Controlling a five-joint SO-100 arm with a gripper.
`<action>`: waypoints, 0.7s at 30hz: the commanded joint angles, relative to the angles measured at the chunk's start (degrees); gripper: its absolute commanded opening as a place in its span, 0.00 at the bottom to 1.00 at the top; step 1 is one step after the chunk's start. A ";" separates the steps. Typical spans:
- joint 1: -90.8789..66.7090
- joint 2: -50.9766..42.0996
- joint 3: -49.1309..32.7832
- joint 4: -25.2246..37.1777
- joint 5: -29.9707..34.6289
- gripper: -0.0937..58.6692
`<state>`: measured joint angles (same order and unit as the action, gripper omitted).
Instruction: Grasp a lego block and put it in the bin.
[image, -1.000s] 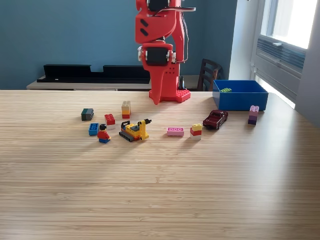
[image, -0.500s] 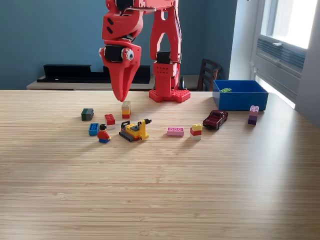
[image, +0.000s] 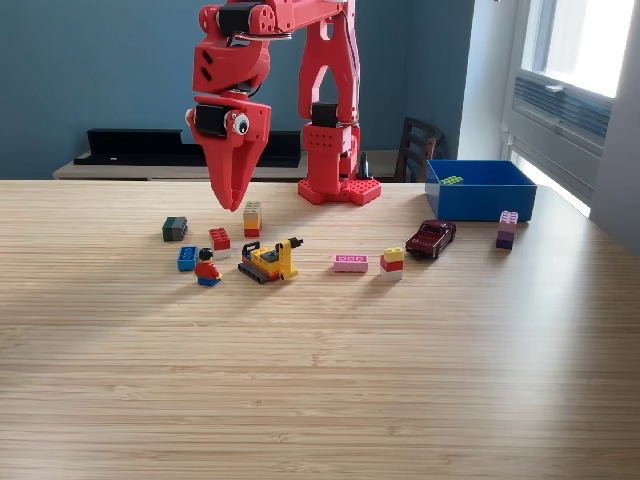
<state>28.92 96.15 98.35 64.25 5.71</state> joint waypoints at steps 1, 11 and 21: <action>0.53 4.66 -0.97 -0.62 0.18 0.00; 2.64 4.75 -0.97 -0.62 2.81 0.00; 5.01 4.39 0.79 -0.44 5.71 0.00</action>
<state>33.49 96.15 99.93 64.25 10.55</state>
